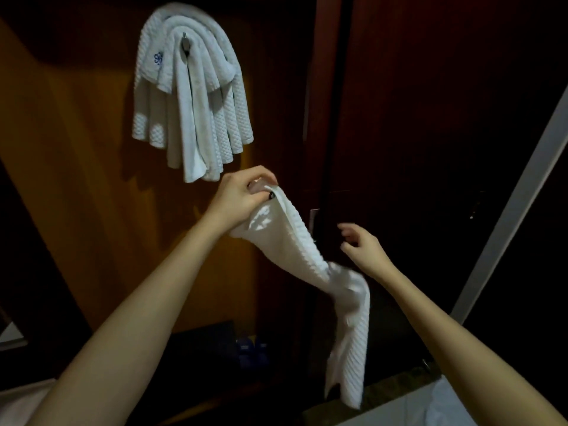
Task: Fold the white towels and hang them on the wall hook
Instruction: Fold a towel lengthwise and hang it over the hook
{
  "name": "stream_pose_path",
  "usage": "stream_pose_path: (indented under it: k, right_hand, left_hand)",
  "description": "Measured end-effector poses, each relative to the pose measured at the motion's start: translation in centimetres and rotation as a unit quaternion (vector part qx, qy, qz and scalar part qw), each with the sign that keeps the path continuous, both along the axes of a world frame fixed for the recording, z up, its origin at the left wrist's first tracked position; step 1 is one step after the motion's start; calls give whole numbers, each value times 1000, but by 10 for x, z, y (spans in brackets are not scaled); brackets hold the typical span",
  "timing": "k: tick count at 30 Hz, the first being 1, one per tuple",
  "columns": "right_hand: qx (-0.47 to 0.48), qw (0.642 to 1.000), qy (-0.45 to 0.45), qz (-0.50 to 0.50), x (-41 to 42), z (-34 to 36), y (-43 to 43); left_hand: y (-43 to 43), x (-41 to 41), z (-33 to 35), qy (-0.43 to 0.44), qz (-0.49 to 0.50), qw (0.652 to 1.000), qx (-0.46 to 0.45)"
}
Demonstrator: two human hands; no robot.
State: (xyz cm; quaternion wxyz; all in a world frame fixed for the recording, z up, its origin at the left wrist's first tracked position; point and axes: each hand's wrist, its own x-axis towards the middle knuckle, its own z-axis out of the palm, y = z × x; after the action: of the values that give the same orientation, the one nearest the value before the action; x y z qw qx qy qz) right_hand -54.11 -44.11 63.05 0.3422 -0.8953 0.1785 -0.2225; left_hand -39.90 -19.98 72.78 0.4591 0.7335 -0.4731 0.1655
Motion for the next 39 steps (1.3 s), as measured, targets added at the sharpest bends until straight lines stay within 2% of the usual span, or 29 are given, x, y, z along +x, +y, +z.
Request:
stream_pose_path:
  k: [2, 5, 8, 12, 15, 18, 20, 25, 29, 32, 36, 39]
  right_hand:
    - [73, 988, -111, 81, 5, 19, 22]
    - [91, 974, -141, 154, 13, 35, 52]
    - [103, 969, -189, 124, 15, 31, 65]
    - [123, 950, -256, 126, 13, 28, 69]
    - [177, 927, -300, 135, 14, 33, 74]
    - [219, 903, -342, 140, 14, 40, 78]
    - [234, 894, -353, 146, 15, 44, 79]
    - [258, 891, -332, 173, 15, 48, 82]
    - [292, 885, -311, 187, 11, 51, 79]
    - [313, 878, -305, 194, 7, 55, 78]
    - [316, 875, -300, 211, 1, 63, 77]
    - [323, 880, -285, 201, -5, 67, 71]
  left_hand:
    - [-18, -6, 11, -23, -31, 998, 56]
    - [-47, -19, 7, -20, -64, 990, 122]
    - [-56, -22, 7, 9, -86, 989, 121]
    - [-49, -18, 16, 2, -101, 985, 140]
    - [-34, -16, 12, -69, -60, 990, 104]
    - [-10, -21, -18, -200, 37, 979, -6]
    - [0, -26, -43, -230, 71, 969, -57]
    - [7, -21, -58, -117, 61, 979, -154]
    - [9, -17, -49, -89, 44, 985, -139]
    - [9, -18, -43, -34, 23, 988, -148]
    - [0, -26, -44, 108, -31, 983, -147]
    - [0, -26, -33, 261, -102, 937, -210]
